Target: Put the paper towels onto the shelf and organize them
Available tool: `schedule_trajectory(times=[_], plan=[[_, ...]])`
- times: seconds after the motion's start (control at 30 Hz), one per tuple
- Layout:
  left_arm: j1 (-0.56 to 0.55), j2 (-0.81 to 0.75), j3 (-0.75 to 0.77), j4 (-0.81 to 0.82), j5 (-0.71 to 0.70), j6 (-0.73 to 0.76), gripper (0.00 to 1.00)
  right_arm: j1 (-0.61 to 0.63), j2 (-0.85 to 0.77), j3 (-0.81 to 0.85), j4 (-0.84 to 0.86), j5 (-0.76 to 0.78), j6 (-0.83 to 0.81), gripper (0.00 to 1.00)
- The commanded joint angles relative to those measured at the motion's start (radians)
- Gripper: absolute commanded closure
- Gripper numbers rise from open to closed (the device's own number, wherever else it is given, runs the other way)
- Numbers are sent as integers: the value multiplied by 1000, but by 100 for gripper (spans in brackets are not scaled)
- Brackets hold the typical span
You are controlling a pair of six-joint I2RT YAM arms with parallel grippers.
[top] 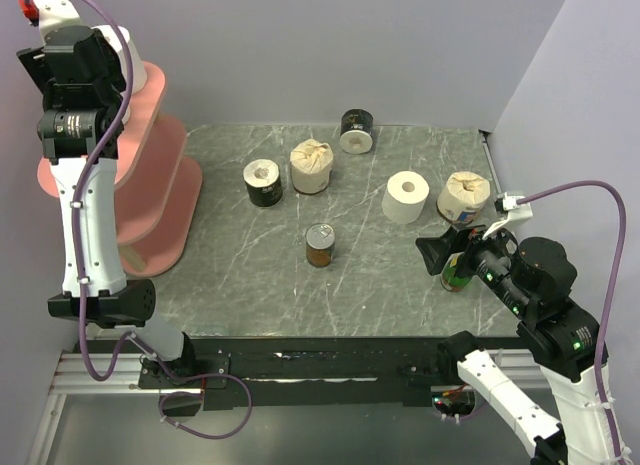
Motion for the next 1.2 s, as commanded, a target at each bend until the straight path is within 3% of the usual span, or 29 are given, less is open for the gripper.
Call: schedule_trajectory(times=[0.0, 0.13, 0.43, 0.57, 0.83, 1.17], plan=[[5, -10, 45, 79, -30, 41, 21, -2, -10, 13, 40, 17, -24, 1], [5, -59, 41, 76, 24, 3, 17, -2, -13, 8, 50, 20, -27, 0], [6, -154, -144, 42, 177, -62, 16, -2, -5, -47, 77, -8, -4, 0], [40, -182, -219, 73, 172, -77, 15, -2, 15, -48, 80, -20, 4, 1], [254, -125, -86, 21, 295, -194, 18, -2, 10, -67, 100, -51, 29, 1], [337, -93, -52, 64, 522, -241, 12, 0, 5, -78, 109, -57, 27, 1]])
